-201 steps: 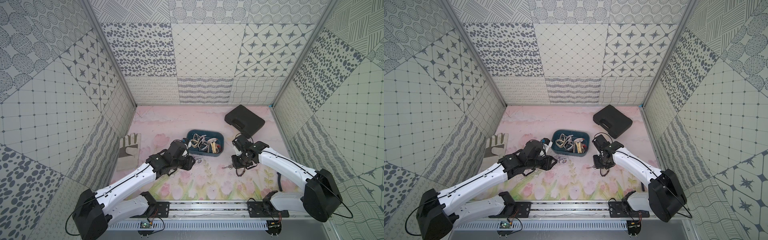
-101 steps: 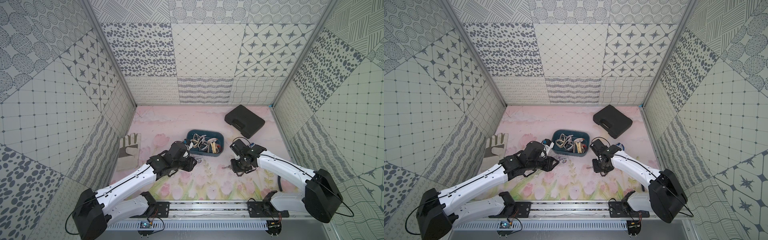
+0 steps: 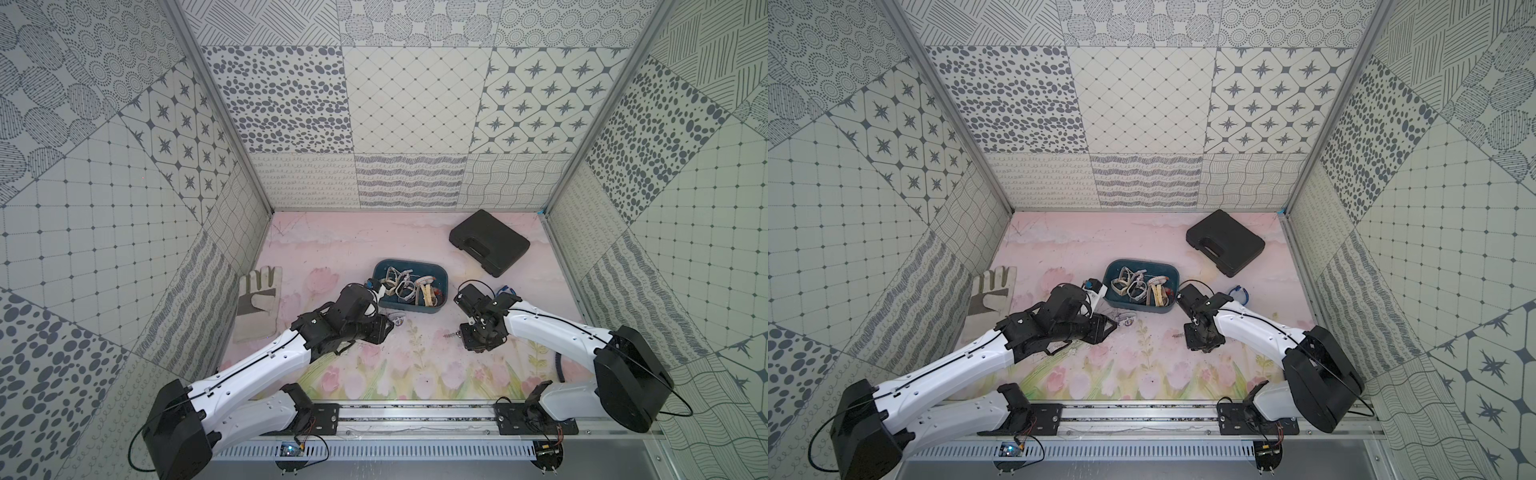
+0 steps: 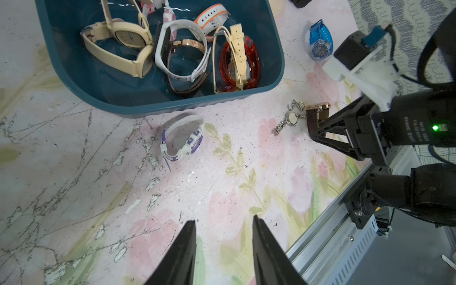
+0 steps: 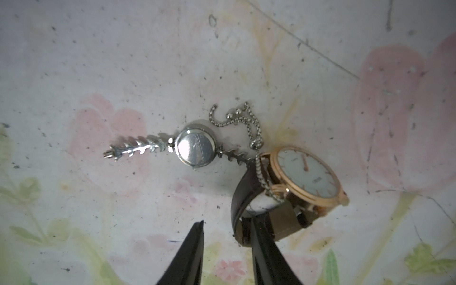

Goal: Put the watch into the storage box
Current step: Pick up the watch at the center of the board.

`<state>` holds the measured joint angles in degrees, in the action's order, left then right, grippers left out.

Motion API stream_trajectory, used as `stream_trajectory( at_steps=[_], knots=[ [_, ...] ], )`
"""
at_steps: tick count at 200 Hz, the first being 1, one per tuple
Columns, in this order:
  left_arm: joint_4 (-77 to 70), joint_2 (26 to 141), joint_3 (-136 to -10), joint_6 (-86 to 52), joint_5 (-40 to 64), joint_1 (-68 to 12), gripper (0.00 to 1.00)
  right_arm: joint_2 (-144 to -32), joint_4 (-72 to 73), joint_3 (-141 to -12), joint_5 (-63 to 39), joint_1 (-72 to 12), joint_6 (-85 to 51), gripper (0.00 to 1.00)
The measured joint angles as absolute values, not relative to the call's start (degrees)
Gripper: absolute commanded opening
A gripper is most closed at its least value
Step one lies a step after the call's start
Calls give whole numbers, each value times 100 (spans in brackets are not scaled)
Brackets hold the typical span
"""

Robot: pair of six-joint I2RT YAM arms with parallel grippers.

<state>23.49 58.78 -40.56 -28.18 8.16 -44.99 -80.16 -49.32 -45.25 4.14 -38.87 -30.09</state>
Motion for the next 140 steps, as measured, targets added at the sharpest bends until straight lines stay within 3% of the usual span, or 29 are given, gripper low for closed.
stream_trajectory(
  at_steps=[45,93,140],
  knots=[
    [2349,5835,-4049,-2818,814,-4499,42,-8252,-4794,-4493,471,-3887,-3004,27],
    [2351,5828,-4049,-2818,812,-4499,42,-8368,-4757,-4488,574,-3887,-2993,0],
    [2355,5804,-4049,-2816,790,-4499,42,-8337,-4790,-4493,620,-3907,-3015,0]
  ],
)
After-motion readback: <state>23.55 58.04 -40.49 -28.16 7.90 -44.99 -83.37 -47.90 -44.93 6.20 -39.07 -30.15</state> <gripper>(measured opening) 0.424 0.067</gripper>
